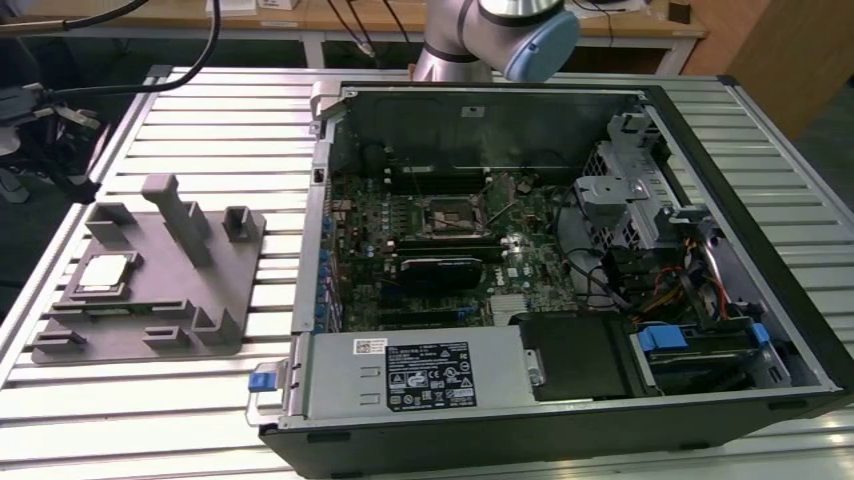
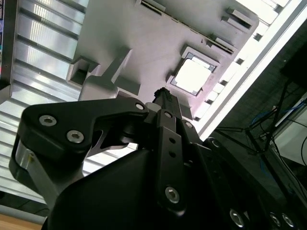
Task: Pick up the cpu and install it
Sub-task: 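Reach for the cpu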
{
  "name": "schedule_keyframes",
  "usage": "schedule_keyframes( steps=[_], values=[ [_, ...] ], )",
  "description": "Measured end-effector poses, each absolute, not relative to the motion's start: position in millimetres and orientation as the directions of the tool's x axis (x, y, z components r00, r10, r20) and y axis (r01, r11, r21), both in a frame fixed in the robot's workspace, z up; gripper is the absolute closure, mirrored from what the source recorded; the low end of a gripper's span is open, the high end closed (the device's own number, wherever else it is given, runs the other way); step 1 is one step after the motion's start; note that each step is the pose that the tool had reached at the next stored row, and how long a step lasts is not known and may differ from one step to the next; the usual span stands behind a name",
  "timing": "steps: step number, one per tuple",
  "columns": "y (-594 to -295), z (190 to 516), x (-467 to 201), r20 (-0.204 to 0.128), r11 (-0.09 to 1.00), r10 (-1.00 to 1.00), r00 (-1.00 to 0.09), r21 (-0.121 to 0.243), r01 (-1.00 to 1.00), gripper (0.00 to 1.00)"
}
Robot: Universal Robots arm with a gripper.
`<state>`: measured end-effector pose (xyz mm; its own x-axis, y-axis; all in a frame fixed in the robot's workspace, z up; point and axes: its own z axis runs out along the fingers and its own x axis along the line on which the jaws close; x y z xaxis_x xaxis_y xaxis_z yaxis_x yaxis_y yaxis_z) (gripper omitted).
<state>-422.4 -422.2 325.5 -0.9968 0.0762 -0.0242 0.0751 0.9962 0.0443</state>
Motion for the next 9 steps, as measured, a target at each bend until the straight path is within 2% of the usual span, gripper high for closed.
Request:
schedule_keyframes(
  steps=[9],
  values=[
    [-418.8, 318.4, -425.4, -0.024, 0.996, 0.076, -0.997, 0.044, 0.075, 0.89]
  ],
)
